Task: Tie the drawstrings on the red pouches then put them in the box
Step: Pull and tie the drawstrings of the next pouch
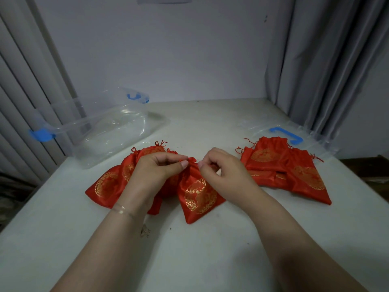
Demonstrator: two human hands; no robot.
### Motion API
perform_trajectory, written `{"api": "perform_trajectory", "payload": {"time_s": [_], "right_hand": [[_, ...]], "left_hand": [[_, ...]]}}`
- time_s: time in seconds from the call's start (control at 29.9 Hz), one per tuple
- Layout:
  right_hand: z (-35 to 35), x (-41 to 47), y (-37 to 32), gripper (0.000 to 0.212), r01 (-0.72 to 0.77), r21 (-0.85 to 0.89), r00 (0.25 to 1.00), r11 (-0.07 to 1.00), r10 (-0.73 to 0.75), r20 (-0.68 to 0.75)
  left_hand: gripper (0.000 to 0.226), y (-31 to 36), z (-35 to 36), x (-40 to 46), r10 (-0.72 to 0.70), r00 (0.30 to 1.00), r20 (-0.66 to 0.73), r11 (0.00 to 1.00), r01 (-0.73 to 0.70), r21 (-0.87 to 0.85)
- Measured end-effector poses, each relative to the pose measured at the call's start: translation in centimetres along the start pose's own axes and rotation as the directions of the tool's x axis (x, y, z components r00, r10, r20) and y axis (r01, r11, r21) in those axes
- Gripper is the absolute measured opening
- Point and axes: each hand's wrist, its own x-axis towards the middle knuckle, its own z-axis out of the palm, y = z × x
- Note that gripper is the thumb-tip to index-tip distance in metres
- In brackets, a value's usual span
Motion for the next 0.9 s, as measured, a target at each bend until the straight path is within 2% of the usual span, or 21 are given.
{"api": "perform_trajectory", "payload": {"time_s": [0.1,0.17,0.23,0.33,0.4,0.5,0.64,0.7,0.77,0.9], "right_hand": [[0.1,0.0,0.3,0.020,-0.052,-0.020,0.993,0.998,0.054,0.109],[0.0,0.0,0.6,0.013,-0.080,-0.035,0.990,0.996,0.084,0.110],[-0.3,0.1,0.6,0.008,-0.066,0.048,0.997,0.997,0.064,0.046],[-0.4,0.3,0.4,0.024,-0.091,0.195,0.994,0.977,0.076,0.083],[-0.1,0.3,0.2,0.020,-0.175,0.235,0.979,0.956,0.144,0.144],[0.1,0.4,0.3,0.009,-0.235,0.270,0.970,0.934,0.208,0.126],[0.3,0.3,0.4,0.006,-0.257,0.234,0.966,0.938,0.242,0.088],[0.5,0.1,0.2,0.008,-0.236,0.178,0.972,0.955,0.229,0.060],[0.6,0.0,0.0,0.006,-0.199,0.123,0.980,0.972,0.196,0.038],[0.7,-0.1,-0.2,0.007,-0.160,0.057,0.987,0.985,0.159,0.025]], "left_hand": [[0.012,0.1,0.0,0.0,-0.008,1.000,0.005,1.000,0.008,-0.011],[0.012,0.0,0.0,0.0,0.014,1.000,0.024,0.999,-0.015,0.045],[0.012,-0.1,0.1,0.0,0.063,0.996,0.056,0.992,-0.069,0.107],[0.015,-0.3,0.3,-0.3,0.142,0.981,0.129,0.984,-0.155,0.093],[0.016,-0.3,0.4,-0.4,0.190,0.970,0.153,0.976,-0.204,0.080],[0.019,-0.3,0.5,-0.4,0.249,0.960,0.130,0.962,-0.261,0.085],[0.025,-0.4,0.6,-0.4,0.282,0.956,0.077,0.938,-0.291,0.186],[0.028,-0.5,0.5,-0.4,0.298,0.953,0.061,0.905,-0.303,0.298],[0.025,-0.7,0.4,-0.3,0.317,0.946,0.066,0.857,-0.316,0.406],[0.015,-1.0,0.5,-0.4,0.344,0.937,0.067,0.807,-0.331,0.489]]}}
